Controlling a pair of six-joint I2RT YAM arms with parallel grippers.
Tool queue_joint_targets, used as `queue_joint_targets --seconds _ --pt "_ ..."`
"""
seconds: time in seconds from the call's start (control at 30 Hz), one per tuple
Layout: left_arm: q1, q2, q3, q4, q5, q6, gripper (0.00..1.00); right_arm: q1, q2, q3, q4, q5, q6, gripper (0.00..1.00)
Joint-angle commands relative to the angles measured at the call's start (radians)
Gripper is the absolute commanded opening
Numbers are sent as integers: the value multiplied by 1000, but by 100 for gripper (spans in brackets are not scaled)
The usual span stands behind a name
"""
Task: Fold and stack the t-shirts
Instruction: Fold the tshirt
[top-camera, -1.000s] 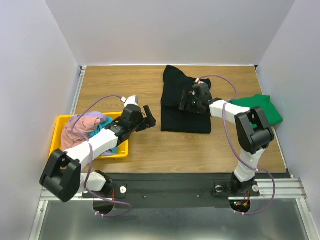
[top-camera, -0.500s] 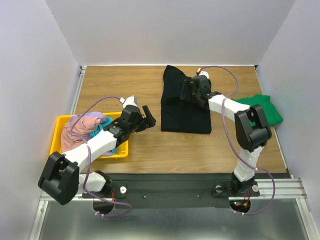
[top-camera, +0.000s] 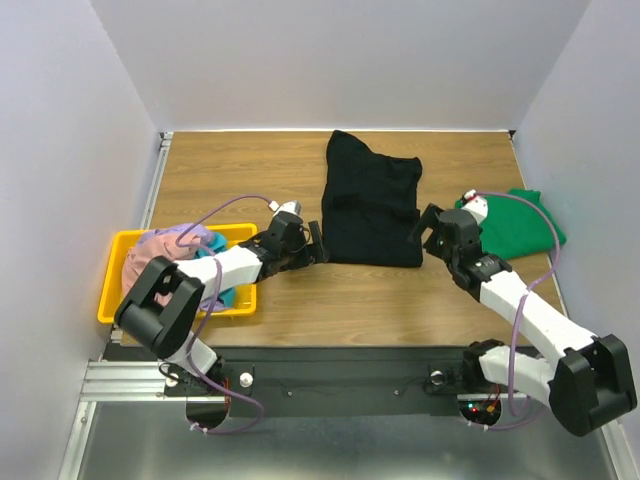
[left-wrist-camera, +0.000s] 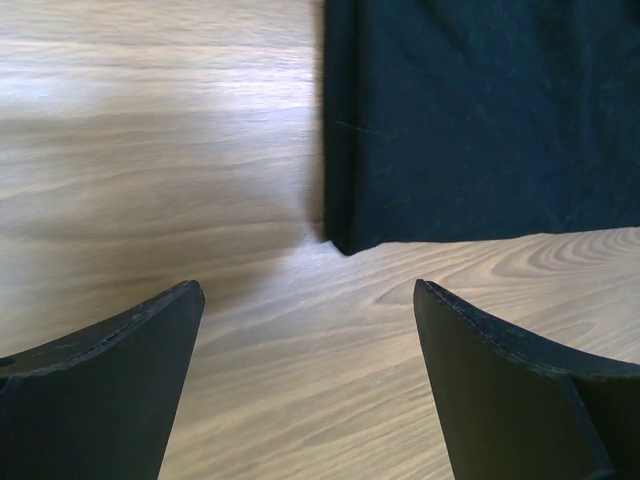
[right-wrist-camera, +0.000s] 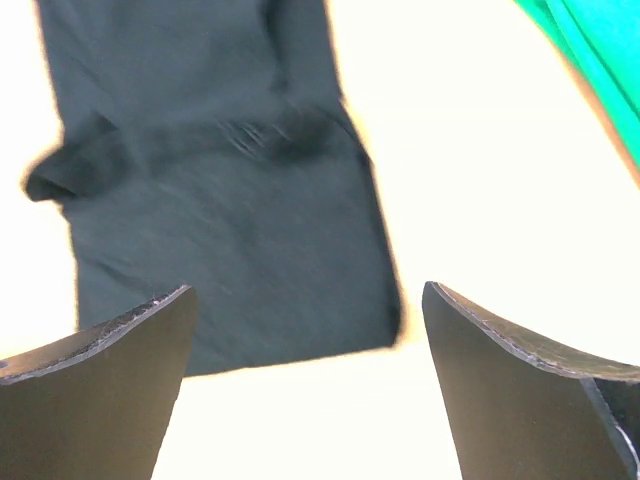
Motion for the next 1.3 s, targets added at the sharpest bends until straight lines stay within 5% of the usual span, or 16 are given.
queue_joint_targets --seconds 0.0,0.23,0.3,0.4,0.53,0.57,0.7,0.77,0.87,1.07,1.27 --pt "-18 77 83 78 47 26 95 -15 -41 -41 -97 29 90 100" --pt "-32 207 141 81 64 17 72 -60 115 -36 -104 -69 118 94" --pt "-35 227 141 81 61 15 66 -77 163 -26 -106 -91 120 89" --pt "-43 241 141 75 63 12 43 -83 227 -16 -104 -115 130 72" --pt "-49 258 135 75 48 5 28 -84 247 -20 -104 -108 140 64" --pt "-49 269 135 75 43 5 26 -84 251 -17 -104 -106 140 55" --pt "-51 306 158 72 46 9 17 -86 264 -8 -103 -116 141 54" --pt "-51 319 166 71 49 9 2 -86 284 -3 -103 -116 141 47" --pt "-52 309 158 72 38 9 0 -86 303 9 -100 -164 138 38" --pt "-78 229 109 80 0 -1 0 -84 262 -20 -97 -240 121 0" --pt "-166 73 -12 74 -50 -35 0 -84 -33 -121 -172 -309 120 0"
